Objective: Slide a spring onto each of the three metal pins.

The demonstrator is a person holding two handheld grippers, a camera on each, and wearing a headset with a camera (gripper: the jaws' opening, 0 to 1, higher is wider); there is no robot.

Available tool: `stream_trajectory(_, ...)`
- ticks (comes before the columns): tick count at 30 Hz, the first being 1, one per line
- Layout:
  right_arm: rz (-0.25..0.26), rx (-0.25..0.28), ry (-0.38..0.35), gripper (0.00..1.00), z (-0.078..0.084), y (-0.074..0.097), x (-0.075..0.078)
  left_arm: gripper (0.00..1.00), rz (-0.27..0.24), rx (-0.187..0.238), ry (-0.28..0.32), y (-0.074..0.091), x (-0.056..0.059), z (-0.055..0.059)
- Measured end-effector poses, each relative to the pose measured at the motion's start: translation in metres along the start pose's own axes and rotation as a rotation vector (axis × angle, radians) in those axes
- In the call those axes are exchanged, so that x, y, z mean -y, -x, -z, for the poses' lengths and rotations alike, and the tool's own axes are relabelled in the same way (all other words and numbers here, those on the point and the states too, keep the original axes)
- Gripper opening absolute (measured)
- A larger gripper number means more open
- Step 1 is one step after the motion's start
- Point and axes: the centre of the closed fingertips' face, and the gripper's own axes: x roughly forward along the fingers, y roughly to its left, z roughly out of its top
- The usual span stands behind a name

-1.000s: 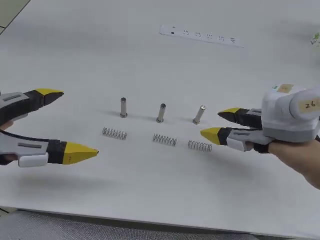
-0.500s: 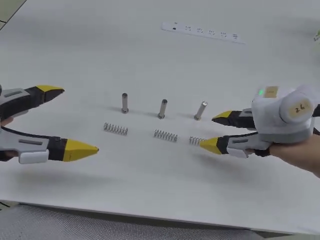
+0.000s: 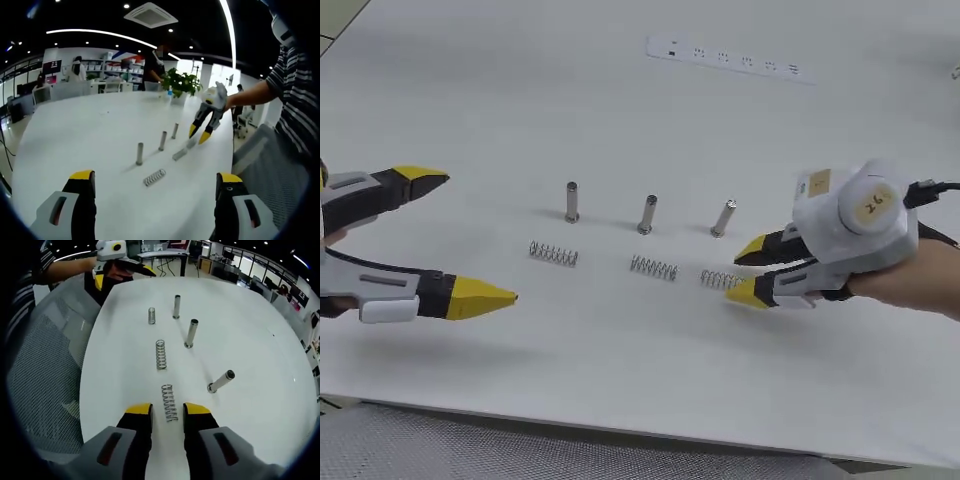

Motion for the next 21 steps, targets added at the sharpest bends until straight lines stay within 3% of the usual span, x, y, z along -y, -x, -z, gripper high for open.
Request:
stream_trajectory(9, -0.016, -0.065, 0.034, 0.17, 0.015, -0.008, 0.002, 0.97, 0.004, -0.011, 0.002, 0.001, 0.004, 0.005)
stream_trajectory(16, -0.023, -0.057, 0.051, 0.14, 0.009, -0.008, 0.003, 0.97, 0.006, -0.013, 0.003, 0.0, 0.004, 0.005)
stream_trajectory(21, -0.032, -0.092, 0.086, 0.11, 0.009, -0.01, 0.004, 0.97, 0.009, -0.012, 0.002, 0.0, 0.004, 0.003)
